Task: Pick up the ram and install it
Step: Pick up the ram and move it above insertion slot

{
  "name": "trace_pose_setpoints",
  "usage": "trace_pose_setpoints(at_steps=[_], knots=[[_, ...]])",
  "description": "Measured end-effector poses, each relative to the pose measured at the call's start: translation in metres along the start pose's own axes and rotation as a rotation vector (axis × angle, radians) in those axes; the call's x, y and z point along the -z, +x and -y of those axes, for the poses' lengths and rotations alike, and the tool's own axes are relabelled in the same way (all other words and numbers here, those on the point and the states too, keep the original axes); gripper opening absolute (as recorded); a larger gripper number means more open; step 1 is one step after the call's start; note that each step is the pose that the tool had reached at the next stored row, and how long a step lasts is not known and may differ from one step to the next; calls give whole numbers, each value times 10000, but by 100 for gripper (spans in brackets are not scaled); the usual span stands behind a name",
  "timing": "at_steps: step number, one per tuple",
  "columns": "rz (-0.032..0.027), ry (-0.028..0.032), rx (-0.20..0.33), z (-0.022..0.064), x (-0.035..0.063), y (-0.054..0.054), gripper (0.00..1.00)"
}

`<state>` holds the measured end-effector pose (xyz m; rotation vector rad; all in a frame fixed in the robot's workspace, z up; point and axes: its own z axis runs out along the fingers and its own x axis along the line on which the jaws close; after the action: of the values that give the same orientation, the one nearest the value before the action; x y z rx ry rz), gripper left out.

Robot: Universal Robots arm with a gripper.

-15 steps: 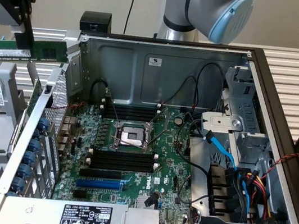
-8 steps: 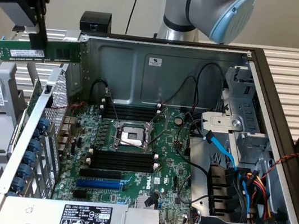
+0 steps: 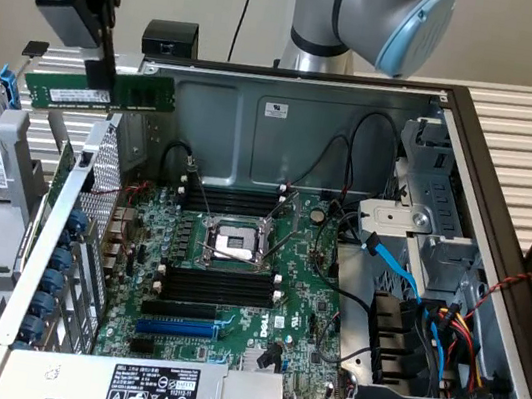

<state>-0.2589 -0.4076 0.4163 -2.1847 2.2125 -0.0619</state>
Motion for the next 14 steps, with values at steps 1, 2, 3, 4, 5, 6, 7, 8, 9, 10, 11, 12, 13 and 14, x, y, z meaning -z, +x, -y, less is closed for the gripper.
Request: trace_pose_setpoints(at_steps=[1,2,3,4,5,6,7,8,9,10,11,12,13,14], knots=[[-1,-1,0,30,-1,-4,12],[0,0,-1,56,-3,-8,12],[0,0,-3,79,-4,-12,12],[-1,0,-6,101,-5,-17,12],[-1,0,-9,121,-6,-21,12],[-1,0,-13,143,-7,-25,12],[-1,0,-17,167,-8,-30,12],[-2,-1,-23,186,-9,-34,12],[-2,-1,-32,204,-10,-39,12],[-3,0,-43,220,-11,-43,12],[-3,0,-53,236,-12,-47,12],[-3,0,-64,254,-13,-51,12],[-4,0,-76,268,-13,-54,12],[-5,0,-93,282,-14,-58,12]])
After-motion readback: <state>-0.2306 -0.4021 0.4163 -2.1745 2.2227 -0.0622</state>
